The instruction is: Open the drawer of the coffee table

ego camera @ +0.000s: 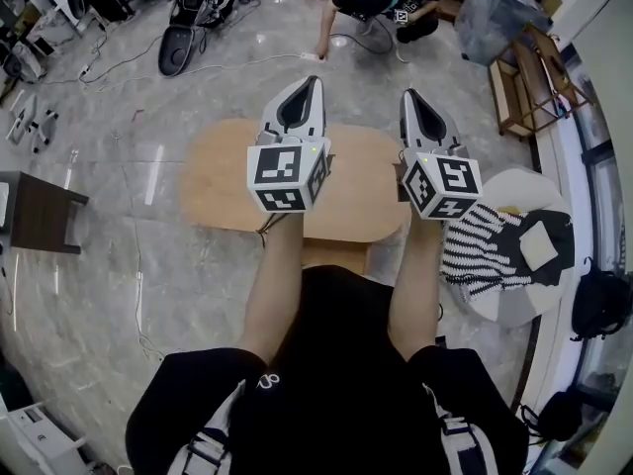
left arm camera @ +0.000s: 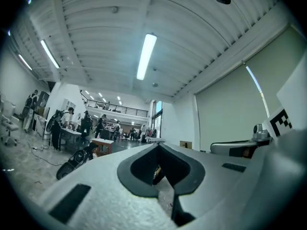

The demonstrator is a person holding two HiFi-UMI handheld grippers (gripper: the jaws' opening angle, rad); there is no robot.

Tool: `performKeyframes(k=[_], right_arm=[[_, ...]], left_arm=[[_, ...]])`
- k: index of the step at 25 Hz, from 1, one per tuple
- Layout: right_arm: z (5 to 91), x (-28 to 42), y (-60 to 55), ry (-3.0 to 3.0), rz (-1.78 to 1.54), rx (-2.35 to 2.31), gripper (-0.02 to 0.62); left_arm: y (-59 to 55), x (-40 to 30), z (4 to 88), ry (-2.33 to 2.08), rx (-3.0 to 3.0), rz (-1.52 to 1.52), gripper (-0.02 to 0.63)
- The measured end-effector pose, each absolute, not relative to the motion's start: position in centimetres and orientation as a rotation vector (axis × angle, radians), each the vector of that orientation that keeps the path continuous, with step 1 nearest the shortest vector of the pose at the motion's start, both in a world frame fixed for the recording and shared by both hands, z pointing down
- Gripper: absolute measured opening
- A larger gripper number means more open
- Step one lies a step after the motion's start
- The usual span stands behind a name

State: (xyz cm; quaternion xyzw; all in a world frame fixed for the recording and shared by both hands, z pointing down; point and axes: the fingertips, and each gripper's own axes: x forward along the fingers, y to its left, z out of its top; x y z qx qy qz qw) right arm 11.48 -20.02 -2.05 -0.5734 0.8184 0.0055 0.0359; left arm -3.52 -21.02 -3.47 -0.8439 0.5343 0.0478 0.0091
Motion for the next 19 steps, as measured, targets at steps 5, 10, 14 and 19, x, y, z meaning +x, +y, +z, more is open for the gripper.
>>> performKeyframes(k=[5, 10, 14, 19], right_arm=[[-2.0, 11.7, -19.9, 2.516, 0.022, -1.768, 0.011], [-1.9, 11.6, -19.9, 2.524, 0.038, -1.772, 0.011], [-1.9, 11.8, -19.9, 2.534, 0.043, -1.768, 0.011], [-2.2, 12.1, -20.2, 2.538, 0.049, -1.764, 0.011]], left_arm=[[-21.0, -3.4, -3.4, 1.67, -2.631, 0.143, 0.009], [-21.1, -3.4, -3.1, 1.664, -2.633, 0.141, 0.009], [-21.2, -2.8, -3.3, 1.658, -2.638, 0.149, 0.009], [-21.3, -2.4, -3.7, 1.647, -2.637, 0.17, 0.009]])
